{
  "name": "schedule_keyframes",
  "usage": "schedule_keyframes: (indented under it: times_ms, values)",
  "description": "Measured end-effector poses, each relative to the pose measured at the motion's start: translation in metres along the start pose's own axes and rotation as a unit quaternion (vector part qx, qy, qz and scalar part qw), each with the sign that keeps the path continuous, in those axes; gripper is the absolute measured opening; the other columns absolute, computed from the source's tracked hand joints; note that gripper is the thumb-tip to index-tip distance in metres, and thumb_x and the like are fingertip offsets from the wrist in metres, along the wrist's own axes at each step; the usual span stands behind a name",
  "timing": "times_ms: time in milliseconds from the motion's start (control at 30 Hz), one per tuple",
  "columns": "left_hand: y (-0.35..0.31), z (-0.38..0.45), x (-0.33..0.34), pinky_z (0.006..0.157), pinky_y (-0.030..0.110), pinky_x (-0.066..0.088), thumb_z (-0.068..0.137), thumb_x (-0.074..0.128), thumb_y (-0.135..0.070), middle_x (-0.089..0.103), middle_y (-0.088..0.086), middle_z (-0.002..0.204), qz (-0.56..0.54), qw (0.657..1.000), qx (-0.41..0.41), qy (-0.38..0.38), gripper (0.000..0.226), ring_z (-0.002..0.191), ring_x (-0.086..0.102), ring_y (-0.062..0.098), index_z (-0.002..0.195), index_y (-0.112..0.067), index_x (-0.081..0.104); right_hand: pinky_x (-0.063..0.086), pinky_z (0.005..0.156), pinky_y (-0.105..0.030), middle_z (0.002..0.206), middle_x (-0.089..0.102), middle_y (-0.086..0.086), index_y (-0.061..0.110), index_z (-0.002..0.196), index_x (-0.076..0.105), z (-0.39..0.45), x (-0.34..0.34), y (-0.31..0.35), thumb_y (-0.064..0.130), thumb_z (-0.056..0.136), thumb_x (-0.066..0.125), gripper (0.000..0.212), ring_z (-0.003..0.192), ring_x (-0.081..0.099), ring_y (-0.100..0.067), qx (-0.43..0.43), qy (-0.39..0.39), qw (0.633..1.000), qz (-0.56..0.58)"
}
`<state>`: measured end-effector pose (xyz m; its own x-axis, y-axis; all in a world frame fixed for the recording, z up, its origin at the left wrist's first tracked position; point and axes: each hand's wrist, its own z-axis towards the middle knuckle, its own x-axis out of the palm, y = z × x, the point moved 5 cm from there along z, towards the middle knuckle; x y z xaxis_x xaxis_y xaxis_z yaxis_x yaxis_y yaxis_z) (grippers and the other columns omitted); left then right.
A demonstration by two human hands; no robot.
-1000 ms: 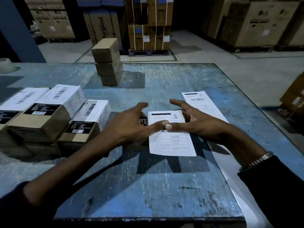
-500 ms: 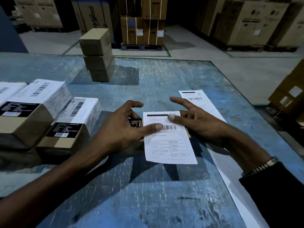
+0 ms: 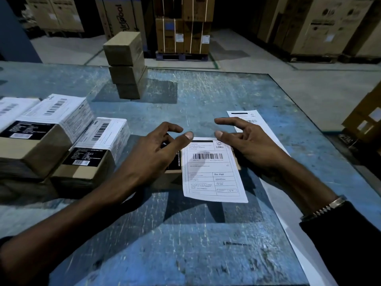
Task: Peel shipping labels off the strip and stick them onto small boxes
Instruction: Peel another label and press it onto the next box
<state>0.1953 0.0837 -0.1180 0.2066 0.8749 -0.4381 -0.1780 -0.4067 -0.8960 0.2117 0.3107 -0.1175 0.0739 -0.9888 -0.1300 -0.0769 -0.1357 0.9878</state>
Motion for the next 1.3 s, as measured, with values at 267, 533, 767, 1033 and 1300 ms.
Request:
schedule_keyframes:
  times_ms: [267,533,767,1033,1300]
  values:
    - [0.006,0.018,-0.010,0.088,0.030,0.052,0.042,0.079,-0.041,0.081,-0.005,0.092,-0.044,0.978,-0.066,0.193,0.079,0.097,0.074,0.013,0.118,-0.027,0.064,0.062,0.084,-0.035,0.120,0.080,-0.002,0.050,0.160,0.032,-0.006,0.010,-0.001,0.042,0.058,0.099,0.123,0.100,0.081,-0.021,0.022,0.092,0.985,-0.144]
    - [0.002,0.000,-0.016,0.100,0.024,0.057,0.071,0.096,-0.023,0.062,-0.012,0.138,0.111,0.947,0.000,0.302,0.118,0.114,0.072,0.006,0.158,-0.043,0.019,0.057,0.070,-0.024,0.106,0.081,-0.012,0.034,0.139,0.062,0.000,-0.001,0.003,0.042,0.077,0.091,0.069,0.088,0.080,-0.017,-0.002,-0.028,0.996,-0.079]
    - [0.005,0.003,-0.015,0.096,0.022,0.056,0.074,0.098,-0.022,0.062,-0.011,0.137,0.113,0.950,0.022,0.291,0.117,0.112,0.071,0.005,0.159,-0.041,0.021,0.052,0.097,-0.023,0.128,0.067,0.022,0.052,0.165,0.017,-0.011,0.018,0.008,0.059,0.052,0.095,0.137,0.106,0.070,0.005,0.003,0.056,0.969,-0.240]
    - [0.006,0.004,-0.016,0.095,0.009,0.048,0.073,0.097,-0.025,0.062,-0.023,0.131,0.119,0.952,0.012,0.283,0.121,0.113,0.067,-0.005,0.166,-0.034,0.020,0.053,0.064,-0.017,0.109,0.078,-0.004,0.042,0.140,0.059,-0.004,0.003,0.006,0.055,0.069,0.094,0.080,0.082,0.078,-0.009,-0.012,-0.099,0.986,-0.131]
    - [0.009,0.006,-0.014,0.093,0.008,0.049,0.070,0.100,-0.023,0.063,-0.024,0.134,0.105,0.958,-0.017,0.267,0.127,0.115,0.067,-0.005,0.168,-0.030,0.021,0.040,0.103,-0.031,0.148,0.051,0.019,0.048,0.166,0.014,-0.013,0.032,0.015,0.084,0.046,0.080,0.142,0.128,0.055,-0.008,0.001,0.002,0.952,-0.305]
